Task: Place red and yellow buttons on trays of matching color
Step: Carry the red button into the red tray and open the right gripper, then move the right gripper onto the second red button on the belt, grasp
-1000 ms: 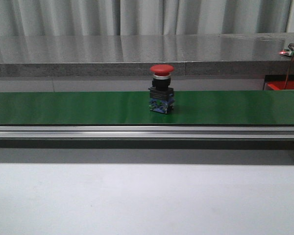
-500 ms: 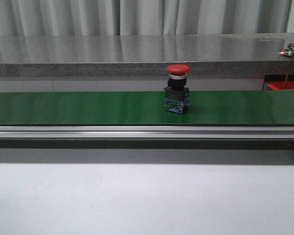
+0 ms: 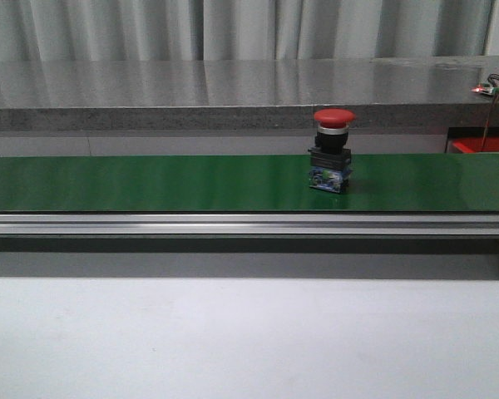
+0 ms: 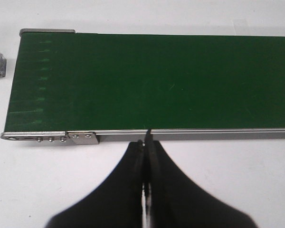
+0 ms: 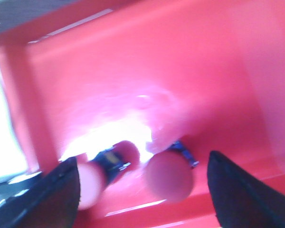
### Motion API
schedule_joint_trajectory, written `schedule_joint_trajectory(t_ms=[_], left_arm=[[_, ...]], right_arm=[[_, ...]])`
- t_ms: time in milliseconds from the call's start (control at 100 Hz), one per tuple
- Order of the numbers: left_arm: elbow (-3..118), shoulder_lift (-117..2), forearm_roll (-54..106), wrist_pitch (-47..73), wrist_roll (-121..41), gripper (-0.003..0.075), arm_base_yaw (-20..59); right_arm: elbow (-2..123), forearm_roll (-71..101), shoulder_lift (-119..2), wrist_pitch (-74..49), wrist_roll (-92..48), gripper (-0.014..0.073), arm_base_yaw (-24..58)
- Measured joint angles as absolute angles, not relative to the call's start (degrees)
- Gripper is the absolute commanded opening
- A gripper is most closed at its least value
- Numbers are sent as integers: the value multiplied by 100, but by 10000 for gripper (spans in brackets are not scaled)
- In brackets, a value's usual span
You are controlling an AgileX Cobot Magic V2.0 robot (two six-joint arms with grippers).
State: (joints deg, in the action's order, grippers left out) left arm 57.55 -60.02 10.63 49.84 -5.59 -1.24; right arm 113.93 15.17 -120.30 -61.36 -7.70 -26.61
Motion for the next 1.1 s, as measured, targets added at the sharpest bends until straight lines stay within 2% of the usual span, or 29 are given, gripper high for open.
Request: schedule_joint_trajectory(t_ms=[280,520,800,1100], left_arm=[[5755,-6002,1063,4984,-559,-19,-124],[5755,-6002,1063,4984,-559,-19,-124],[5755,-6002,1063,4984,-559,-19,-124],[5755,-6002,1065,4984,-559,-20,-124]], right_arm=[[11415,1527,-11420,-6967,-848,556,-1601],[10854,1527,-10663,-7088,-884,556,-762],[9554,1484,-9767,-6709,-998,556,0],[8589,1482,-9680,-6088,-1179,556,818]])
